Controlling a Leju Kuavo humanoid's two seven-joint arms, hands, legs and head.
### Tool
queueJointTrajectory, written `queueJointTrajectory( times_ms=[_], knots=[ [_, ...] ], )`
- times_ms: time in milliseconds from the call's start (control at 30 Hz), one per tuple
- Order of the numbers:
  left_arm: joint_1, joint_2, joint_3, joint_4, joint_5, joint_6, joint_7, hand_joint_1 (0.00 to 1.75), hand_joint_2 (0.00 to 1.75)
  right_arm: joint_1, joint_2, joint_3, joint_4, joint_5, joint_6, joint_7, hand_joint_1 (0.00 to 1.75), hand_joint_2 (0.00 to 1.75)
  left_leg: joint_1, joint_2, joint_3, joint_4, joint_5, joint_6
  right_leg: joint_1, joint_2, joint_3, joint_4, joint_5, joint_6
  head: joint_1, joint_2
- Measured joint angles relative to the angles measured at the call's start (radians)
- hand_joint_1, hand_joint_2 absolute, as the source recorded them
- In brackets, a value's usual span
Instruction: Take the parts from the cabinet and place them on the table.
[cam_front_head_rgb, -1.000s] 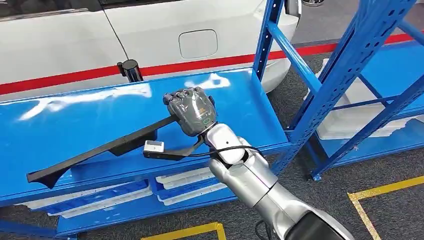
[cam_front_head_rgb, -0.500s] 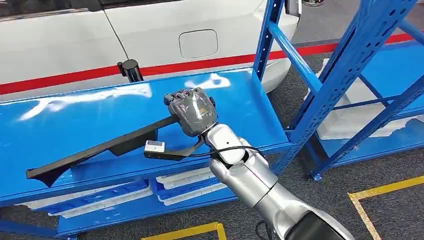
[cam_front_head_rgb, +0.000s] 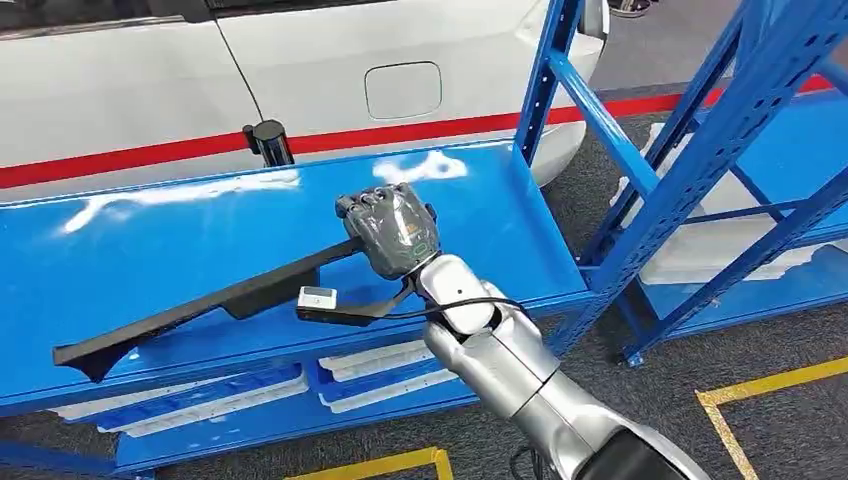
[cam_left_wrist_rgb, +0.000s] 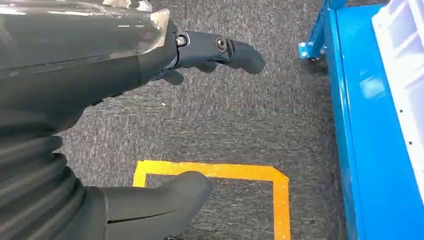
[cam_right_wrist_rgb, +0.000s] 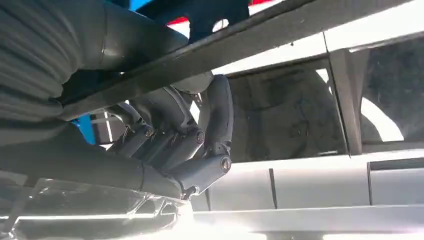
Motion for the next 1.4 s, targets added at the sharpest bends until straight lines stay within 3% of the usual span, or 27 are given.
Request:
queueJointTrajectory(
  times_ms=[67, 100, 233, 267, 300, 333, 400, 433, 467, 500, 567, 600, 633, 667, 767, 833, 900, 933, 967, 1000, 1067, 1100, 1133, 1233, 1267, 1333, 1400],
  knots=[
    [0.000, -0.002, 0.000, 0.000, -0.003, 0.000, 0.000, 0.00, 1.75, -0.001, 0.000, 0.000, 0.000, 0.000, 0.000, 0.000, 1.71, 1.75, 0.002, -0.002, -0.001, 0.013, -0.009, -0.013, -0.009, -0.005, 0.090, -0.196, 0.081, 0.019, 0.000, 0.000],
    [0.000, -0.001, 0.000, 0.000, -0.004, 0.000, 0.000, 0.00, 1.75, -0.001, 0.000, 0.000, 0.000, 0.000, 0.000, 0.000, 1.71, 1.75, 0.000, -0.003, -0.005, 0.022, -0.015, -0.021, -0.011, -0.011, 0.101, -0.234, 0.088, 0.014, 0.001, 0.000],
    [0.001, -0.001, 0.000, 0.000, -0.006, 0.001, 0.000, 0.00, 1.75, 0.001, 0.000, -0.002, -0.001, 0.001, -0.001, 0.000, 1.71, 1.75, 0.002, -0.003, -0.010, 0.027, -0.019, -0.042, 0.000, -0.004, 0.104, -0.230, 0.096, -0.013, -0.001, 0.000],
    [0.001, -0.001, 0.000, 0.000, -0.006, 0.001, 0.000, 0.00, 1.75, 0.001, 0.001, -0.002, -0.002, 0.001, -0.001, 0.000, 1.71, 1.75, 0.008, -0.003, -0.014, 0.034, -0.027, -0.047, -0.014, -0.004, 0.107, -0.234, 0.100, -0.021, -0.002, 0.000],
    [0.001, -0.002, -0.001, 0.000, -0.007, 0.001, -0.001, 0.00, 1.75, 0.001, 0.002, -0.002, -0.002, 0.001, -0.001, 0.000, 1.71, 1.75, 0.009, -0.002, -0.025, 0.056, -0.046, -0.052, -0.012, -0.004, 0.108, -0.234, 0.099, -0.026, -0.002, 0.000],
    [0.000, -0.002, -0.002, 0.000, -0.008, 0.002, -0.001, 0.00, 1.75, 0.000, 0.003, -0.002, -0.002, 0.001, -0.001, 0.000, 1.71, 1.75, 0.010, 0.001, -0.055, 0.125, -0.090, -0.058, -0.011, -0.004, 0.109, -0.234, 0.099, -0.033, -0.004, 0.000],
    [0.002, 0.000, -0.002, 0.001, -0.007, 0.002, 0.000, 0.00, 1.75, 0.002, 0.003, -0.002, -0.001, 0.002, -0.001, 0.000, 1.71, 1.75, 0.011, 0.001, -0.137, 0.298, -0.166, -0.067, -0.006, -0.005, 0.106, -0.234, 0.098, -0.034, -0.004, 0.000],
    [0.004, -0.001, -0.002, 0.002, -0.007, 0.002, 0.000, 0.00, 1.75, 0.004, 0.003, -0.001, -0.001, 0.002, -0.001, 0.000, 1.71, 1.75, 0.011, 0.001, -0.163, 0.348, -0.177, -0.067, -0.004, -0.004, 0.105, -0.234, 0.098, -0.034, -0.004, 0.000],
    [0.005, -0.001, -0.002, 0.002, -0.007, 0.002, 0.000, 0.00, 1.75, 0.006, 0.003, -0.001, -0.001, 0.002, -0.001, 0.000, 1.71, 1.75, 0.011, 0.001, -0.166, 0.350, -0.165, -0.065, -0.002, -0.004, 0.106, -0.234, 0.098, -0.034, -0.004, 0.000],
    [0.006, -0.002, -0.002, 0.002, -0.007, 0.002, 0.000, 0.00, 1.75, 0.006, 0.003, -0.001, -0.001, 0.002, -0.001, 0.000, 1.71, 1.75, 0.011, 0.001, -0.148, 0.309, -0.134, -0.061, -0.001, -0.004, 0.107, -0.233, 0.099, -0.034, -0.004, 0.000],
    [0.005, 0.000, -0.002, 0.002, -0.007, 0.001, -0.001, 0.00, 1.75, 0.005, 0.003, -0.002, -0.001, 0.003, -0.001, 0.000, 1.71, 1.75, 0.009, 0.001, -0.052, 0.124, -0.043, -0.047, 0.003, -0.002, 0.113, -0.233, 0.098, -0.034, -0.004, 0.000],
    [0.004, 0.002, -0.002, 0.002, -0.007, 0.001, -0.001, 0.00, 1.75, 0.005, 0.004, -0.002, -0.002, 0.003, -0.001, 0.000, 1.71, 1.75, 0.007, 0.000, -0.011, 0.043, -0.032, -0.037, 0.002, -0.001, 0.114, -0.234, 0.098, -0.033, -0.003, 0.000],
    [0.003, 0.002, -0.002, 0.002, -0.007, 0.000, -0.001, 0.00, 1.75, 0.002, 0.003, -0.002, -0.002, 0.003, -0.001, 0.000, 1.71, 1.75, 0.000, 0.001, -0.005, 0.038, -0.035, -0.034, 0.014, -0.001, 0.110, -0.234, 0.100, -0.031, -0.002, 0.000],
    [0.003, 0.002, -0.002, 0.002, -0.007, 0.000, -0.003, 0.00, 1.75, 0.002, 0.004, -0.001, -0.001, 0.004, -0.001, 0.000, 1.71, 1.75, -0.004, 0.001, -0.009, 0.040, -0.035, -0.030, 0.006, -0.002, 0.106, -0.234, 0.101, -0.028, -0.004, 0.000],
    [0.004, 0.003, -0.002, 0.002, -0.005, 0.001, -0.004, 0.00, 1.75, 0.002, 0.005, -0.001, -0.002, 0.006, -0.001, 0.000, 1.71, 1.75, -0.005, 0.002, 0.000, 0.022, -0.021, -0.014, 0.013, -0.002, 0.104, -0.238, 0.105, -0.015, -0.003, 0.000],
    [0.001, -0.001, -0.002, 0.002, -0.006, 0.000, -0.005, 0.00, 1.75, -0.002, 0.003, -0.002, -0.001, 0.006, -0.001, -0.001, 1.71, 1.75, 0.000, 0.007, 0.002, 0.010, -0.009, -0.003, 0.011, -0.004, 0.068, -0.162, 0.054, -0.021, 0.000, 0.000],
    [0.000, -0.002, -0.002, 0.002, -0.008, 0.000, -0.005, 0.00, 1.75, -0.004, 0.001, -0.002, 0.002, 0.008, 0.000, 0.001, 1.71, 1.75, -0.001, 0.008, -0.004, 0.011, -0.005, 0.003, 0.007, -0.004, -0.007, 0.006, -0.015, -0.027, 0.000, 0.000],
    [0.000, -0.001, -0.002, 0.002, -0.010, 0.000, -0.005, 0.00, 1.75, -0.004, -0.001, -0.002, 0.005, 0.009, 0.000, 0.003, 1.71, 1.75, -0.001, 0.008, -0.007, 0.012, -0.004, 0.003, 0.006, -0.004, -0.036, 0.075, -0.035, -0.024, 0.000, 0.000],
    [0.000, -0.002, -0.002, 0.002, -0.013, 0.000, -0.005, 0.00, 1.75, -0.004, -0.003, -0.002, 0.008, 0.010, 0.000, 0.003, 1.71, 1.75, -0.001, 0.008, -0.008, 0.012, -0.003, 0.002, 0.005, -0.004, -0.043, 0.094, -0.036, -0.016, 0.000, 0.000],
    [0.000, -0.003, -0.002, 0.002, -0.015, 0.000, -0.005, 0.00, 1.75, -0.004, -0.005, -0.002, 0.011, 0.010, 0.000, 0.003, 1.71, 1.75, -0.001, 0.007, -0.009, 0.014, -0.003, 0.001, 0.002, -0.004, -0.020, 0.058, -0.018, -0.005, 0.000, 0.000],
    [-0.003, -0.006, -0.003, 0.002, -0.017, -0.001, -0.003, 0.00, 1.75, -0.008, -0.005, -0.002, 0.015, 0.012, 0.000, 0.003, 1.71, 1.75, 0.000, 0.005, -0.012, 0.024, -0.004, -0.003, -0.002, -0.006, 0.079, -0.123, 0.049, 0.014, 0.000, 0.000],
    [-0.004, -0.007, -0.004, 0.002, -0.019, -0.002, -0.003, 0.00, 1.75, -0.011, -0.005, -0.002, 0.015, 0.012, 0.000, 0.003, 1.71, 1.75, -0.001, 0.005, -0.015, 0.032, -0.007, -0.008, -0.005, -0.008, 0.122, -0.204, 0.070, 0.016, 0.000, 0.000],
    [-0.007, -0.007, -0.004, 0.002, -0.021, -0.004, -0.003, 0.00, 1.75, -0.013, -0.004, -0.002, 0.016, 0.012, 0.000, 0.002, 1.71, 1.75, -0.010, 0.003, -0.024, 0.043, -0.011, -0.016, 0.002, -0.007, 0.131, -0.224, 0.068, 0.006, -0.001, 0.000],
    [-0.008, -0.006, -0.005, 0.002, -0.024, -0.004, -0.002, 0.00, 1.75, -0.011, -0.004, -0.002, 0.022, 0.014, 0.000, -0.001, 1.71, 1.75, -0.001, 0.004, -0.030, 0.039, 0.000, -0.034, 0.005, -0.004, 0.122, -0.223, 0.079, -0.013, -0.002, 0.000],
    [-0.008, -0.006, -0.007, 0.002, -0.026, -0.004, -0.002, 0.00, 1.75, -0.011, -0.003, -0.002, 0.024, 0.016, -0.001, -0.001, 1.71, 1.75, 0.001, 0.004, -0.033, 0.040, 0.001, -0.039, -0.002, -0.005, 0.122, -0.229, 0.086, -0.024, -0.002, 0.000],
    [-0.008, -0.008, -0.009, 0.002, -0.031, -0.004, 0.000, 0.00, 1.75, -0.013, -0.001, -0.002, 0.029, 0.018, -0.002, -0.001, 1.71, 1.75, 0.008, 0.003, -0.054, 0.095, -0.057, -0.051, -0.010, -0.006, 0.119, -0.232, 0.095, -0.037, -0.003, 0.000],
    [-0.010, -0.006, -0.009, 0.002, -0.032, -0.004, 0.003, 0.00, 1.75, -0.013, 0.001, -0.001, 0.035, 0.018, -0.002, -0.001, 1.71, 1.75, 0.012, 0.003, -0.116, 0.245, -0.142, -0.063, -0.008, -0.007, 0.110, -0.232, 0.099, -0.043, -0.003, 0.000]
  ],
)
